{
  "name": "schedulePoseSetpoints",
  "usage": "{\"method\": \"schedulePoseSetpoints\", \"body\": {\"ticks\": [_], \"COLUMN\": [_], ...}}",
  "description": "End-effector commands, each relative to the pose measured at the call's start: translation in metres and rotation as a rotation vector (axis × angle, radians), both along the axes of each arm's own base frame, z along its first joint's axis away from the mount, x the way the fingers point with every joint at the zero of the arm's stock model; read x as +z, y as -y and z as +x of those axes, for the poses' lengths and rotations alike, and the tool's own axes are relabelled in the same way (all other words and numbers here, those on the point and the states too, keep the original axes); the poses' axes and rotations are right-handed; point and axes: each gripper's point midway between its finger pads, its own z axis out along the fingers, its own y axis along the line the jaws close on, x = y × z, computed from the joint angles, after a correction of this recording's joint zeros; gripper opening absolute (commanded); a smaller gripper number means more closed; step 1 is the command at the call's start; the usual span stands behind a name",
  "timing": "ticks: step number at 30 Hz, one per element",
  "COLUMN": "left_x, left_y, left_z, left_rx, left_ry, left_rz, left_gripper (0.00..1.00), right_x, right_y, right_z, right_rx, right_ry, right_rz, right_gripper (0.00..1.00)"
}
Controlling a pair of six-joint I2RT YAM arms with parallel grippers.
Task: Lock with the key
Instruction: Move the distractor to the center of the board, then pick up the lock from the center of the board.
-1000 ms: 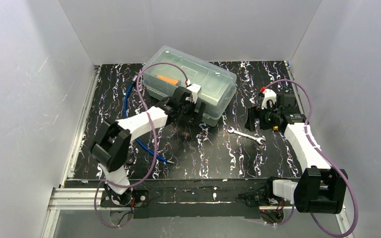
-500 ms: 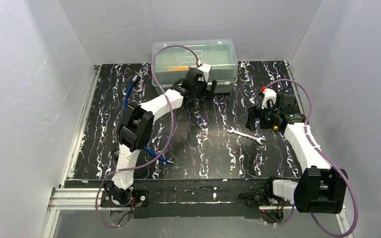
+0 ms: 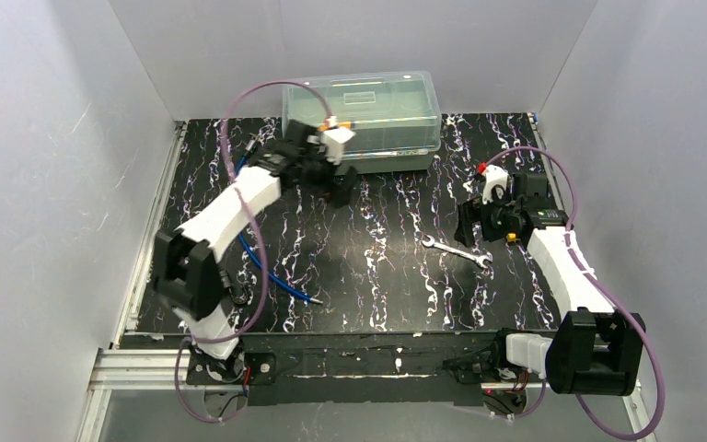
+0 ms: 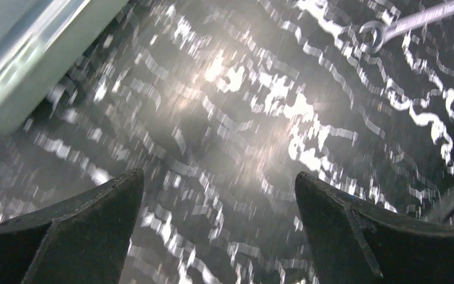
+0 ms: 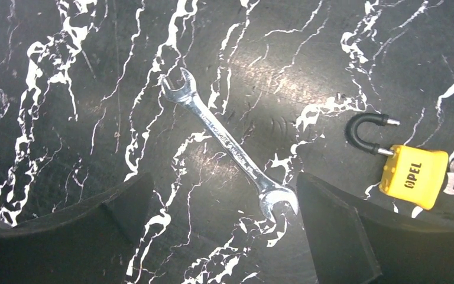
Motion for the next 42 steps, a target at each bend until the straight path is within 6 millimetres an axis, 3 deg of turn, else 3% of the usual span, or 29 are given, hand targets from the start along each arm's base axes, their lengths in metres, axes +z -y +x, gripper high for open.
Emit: {"method": "schedulePoseSetpoints", "body": {"ticks": [1, 7, 10, 12, 15, 19, 25, 31, 35, 42], "left_x": [-0.012, -0.027, -0.044, -0.054, -0.07, -0.099, -0.129, -0.144, -0.153, -0.158], "left_y": [-0.09, -0.195, -0.242, -0.264, -0.278, -0.284, -0.285, -0.29, -0.28, -0.238], "left_z": [-0.066, -0.105, -0.129, -0.143, -0.163, -0.182, -0.183, -0.174, -0.167, -0.147], "left_rx": [-0.027, 0.177, 0.327, 0.416, 0.495, 0.591, 0.688, 0.7, 0.658, 0.499], "left_ry": [-0.215, -0.284, -0.363, -0.406, -0.455, -0.48, -0.575, -0.589, -0.576, -0.578], "left_rz": [0.015, 0.097, 0.127, 0.152, 0.192, 0.244, 0.237, 0.261, 0.263, 0.186], "left_gripper": [0.99, 0.99, 0.99, 0.99, 0.99, 0.99, 0.93, 0.93, 0.91, 0.68], "right_x": [-0.001, -0.016, -0.016, -0.016, -0.017, -0.018, -0.022, -0.027, -0.029, -0.031], "right_y": [-0.013, -0.024, -0.031, -0.033, -0.033, -0.032, -0.031, -0.033, -0.032, -0.029], "right_z": [0.002, 0.0, 0.0, 0.0, -0.001, -0.003, -0.005, -0.004, -0.004, -0.005], "right_rx": [0.118, 0.171, 0.18, 0.181, 0.178, 0.173, 0.167, 0.164, 0.159, 0.156], "right_ry": [-0.037, -0.069, -0.06, -0.06, -0.06, -0.05, -0.057, -0.063, -0.075, -0.08], "right_rz": [0.004, -0.072, -0.09, -0.088, -0.085, -0.085, -0.087, -0.077, -0.084, -0.099], "right_gripper": [1.0, 1.0, 1.0, 1.0, 1.0, 1.0, 1.0, 1.0, 1.0, 1.0]}}
